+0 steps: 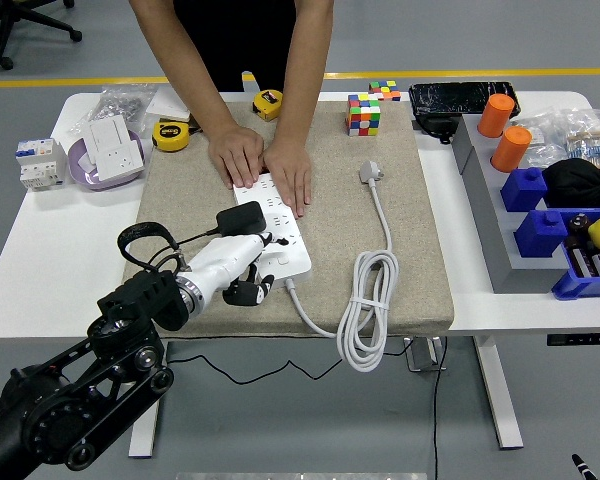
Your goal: Pick up the plug,place it near the board,insert it into the board,press the button
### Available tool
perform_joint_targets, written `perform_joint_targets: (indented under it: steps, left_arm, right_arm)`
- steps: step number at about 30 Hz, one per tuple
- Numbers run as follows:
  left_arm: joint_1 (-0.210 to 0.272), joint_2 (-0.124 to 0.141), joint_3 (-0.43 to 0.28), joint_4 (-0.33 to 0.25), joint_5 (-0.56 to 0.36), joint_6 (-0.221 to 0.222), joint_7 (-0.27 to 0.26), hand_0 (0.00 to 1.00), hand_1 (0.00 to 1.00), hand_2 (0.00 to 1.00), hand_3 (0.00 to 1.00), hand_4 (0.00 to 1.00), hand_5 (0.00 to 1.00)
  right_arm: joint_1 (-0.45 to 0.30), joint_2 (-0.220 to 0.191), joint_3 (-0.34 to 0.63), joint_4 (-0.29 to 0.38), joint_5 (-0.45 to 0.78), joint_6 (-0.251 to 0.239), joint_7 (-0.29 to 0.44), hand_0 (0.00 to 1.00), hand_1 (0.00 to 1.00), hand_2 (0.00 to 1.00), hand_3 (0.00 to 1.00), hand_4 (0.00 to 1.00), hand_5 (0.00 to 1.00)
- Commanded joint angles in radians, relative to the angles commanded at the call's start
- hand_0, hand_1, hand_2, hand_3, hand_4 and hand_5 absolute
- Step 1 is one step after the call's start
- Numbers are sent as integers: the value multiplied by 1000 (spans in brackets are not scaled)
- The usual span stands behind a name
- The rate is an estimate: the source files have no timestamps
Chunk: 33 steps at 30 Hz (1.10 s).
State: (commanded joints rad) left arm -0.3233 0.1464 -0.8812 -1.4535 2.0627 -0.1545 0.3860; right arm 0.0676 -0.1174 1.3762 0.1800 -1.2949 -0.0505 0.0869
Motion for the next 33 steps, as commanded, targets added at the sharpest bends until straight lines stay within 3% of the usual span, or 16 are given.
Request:
perform_joint_targets:
  steps: [33]
  left_arm:
    - [2,-7,31,61,-2,-21,12,146,58,163,866,502,2]
  right_arm:
    - [-1,-1,4,0,-2,1,1,960,837,761,782,998,998]
